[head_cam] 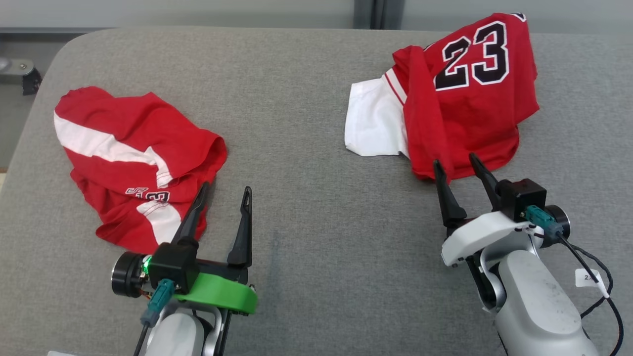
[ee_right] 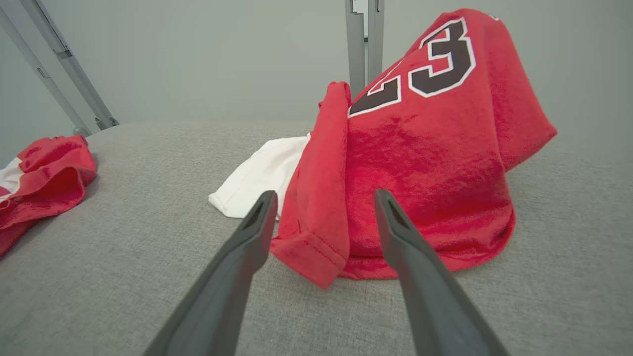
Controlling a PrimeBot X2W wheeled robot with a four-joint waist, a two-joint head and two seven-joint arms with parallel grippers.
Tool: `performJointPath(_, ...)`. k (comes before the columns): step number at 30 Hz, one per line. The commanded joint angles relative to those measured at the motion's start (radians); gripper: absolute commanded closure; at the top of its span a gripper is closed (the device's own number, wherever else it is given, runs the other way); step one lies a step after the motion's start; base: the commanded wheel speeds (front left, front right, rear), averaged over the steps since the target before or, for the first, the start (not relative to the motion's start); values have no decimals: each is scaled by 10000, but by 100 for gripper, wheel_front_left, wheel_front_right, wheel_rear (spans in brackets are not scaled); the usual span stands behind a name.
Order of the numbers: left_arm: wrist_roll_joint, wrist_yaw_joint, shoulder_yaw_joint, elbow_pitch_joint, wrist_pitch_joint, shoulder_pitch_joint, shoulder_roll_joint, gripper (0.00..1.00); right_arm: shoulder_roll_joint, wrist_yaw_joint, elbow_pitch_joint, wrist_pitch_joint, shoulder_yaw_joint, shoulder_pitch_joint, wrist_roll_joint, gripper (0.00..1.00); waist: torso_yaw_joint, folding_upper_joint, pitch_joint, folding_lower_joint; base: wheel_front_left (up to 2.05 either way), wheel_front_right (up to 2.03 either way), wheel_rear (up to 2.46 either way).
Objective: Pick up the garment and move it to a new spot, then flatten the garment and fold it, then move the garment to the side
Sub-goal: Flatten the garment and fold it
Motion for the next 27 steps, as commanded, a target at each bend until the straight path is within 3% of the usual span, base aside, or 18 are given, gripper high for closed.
performJointPath(1, -69, 62, -74, 0, -9, -214, 11, 0, -99, -1, 309, -28, -33, -266, 59, 0, 494, 0, 334, 0, 0, 0, 0)
performJointPath(7, -198, 215, -285, 3, -7, -220, 10, 0, -131, -1, 1999, -28, -261, -921, -100, 0, 847, 0, 389, 0, 0, 0, 0)
performJointPath(8, -197, 223, -282, 24, -8, -203, 10, 0, -130, -3, 2277, -29, -296, -1020, -53, 4, 871, 0, 377, 0, 0, 0, 0)
performJointPath(9, -195, 229, -275, 35, -8, -191, 10, 0, -133, -1, 2405, -29, -295, -1108, -25, 38, 881, 0, 364, 0, 0, 0, 0)
performJointPath(10, -191, 243, -257, 49, -8, -169, 10, 0, -118, -1, 2484, -29, -252, -1204, 20, 100, 878, 0, 342, 0, 0, 0, 0)
performJointPath(19, -192, 288, 42, 111, -9, 116, 15, 0, -432, -1, 1795, -29, 63, -847, -367, 100, 115, 0, -211, 0, 0, 0, 0)
performJointPath(23, -352, 322, 136, 29, -8, 272, 14, 0, -1416, -3, 1384, -29, 472, -379, -602, 100, -476, 0, -506, 0, 0, 0, 0)
performJointPath(27, -416, 339, 292, -23, -9, 357, 17, 0, -2901, -7, 941, 308, 778, 143, -613, 100, -1081, 0, -739, 0, 0, 0, 0)
